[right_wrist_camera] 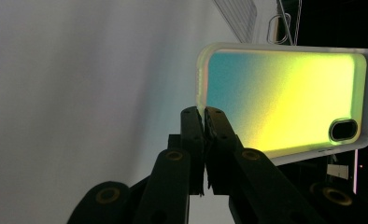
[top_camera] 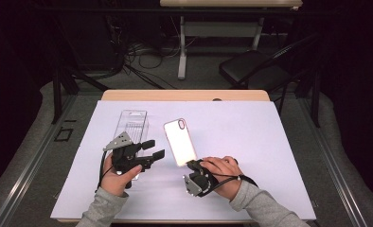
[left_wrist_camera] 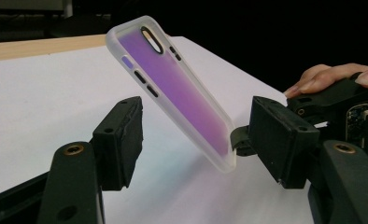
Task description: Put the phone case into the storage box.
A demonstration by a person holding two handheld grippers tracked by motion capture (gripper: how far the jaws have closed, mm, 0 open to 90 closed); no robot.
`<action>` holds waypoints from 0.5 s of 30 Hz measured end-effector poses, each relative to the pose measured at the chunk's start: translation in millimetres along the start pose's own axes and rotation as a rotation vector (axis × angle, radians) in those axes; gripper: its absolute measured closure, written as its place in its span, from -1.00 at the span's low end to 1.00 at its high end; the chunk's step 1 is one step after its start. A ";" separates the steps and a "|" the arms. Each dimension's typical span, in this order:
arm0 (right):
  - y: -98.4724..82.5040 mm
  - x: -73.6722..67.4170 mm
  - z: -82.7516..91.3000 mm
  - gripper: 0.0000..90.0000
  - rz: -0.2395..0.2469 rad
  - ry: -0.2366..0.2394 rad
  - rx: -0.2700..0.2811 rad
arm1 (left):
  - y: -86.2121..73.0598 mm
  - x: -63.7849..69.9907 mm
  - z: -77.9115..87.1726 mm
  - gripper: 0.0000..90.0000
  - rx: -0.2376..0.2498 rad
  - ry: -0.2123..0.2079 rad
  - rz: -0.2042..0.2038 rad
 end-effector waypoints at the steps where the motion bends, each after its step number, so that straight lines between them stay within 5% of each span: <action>1: 0.2 -0.1 0.4 0.95 -0.004 -0.001 0.000 | -0.4 0.0 -0.3 -0.21 -0.002 -0.009 0.019; 5: 1.1 0.3 1.2 0.95 -0.001 -0.007 0.002 | -2.2 -0.6 -0.9 -0.21 -0.010 -0.023 0.092; 15: 0.4 1.5 1.3 0.94 -0.007 -0.016 -0.004 | -0.2 -1.5 -2.2 -0.06 -0.027 -0.052 0.189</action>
Point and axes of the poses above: each handheld gripper's, and its own axes: z roughly backward along the jaws, y roughly out of its top, x roughly to its right, the point moved 1 cm from there along -z, roughly forward along the jaws, and after that the axes turned 4 degrees about z, right-handed, at the moved point
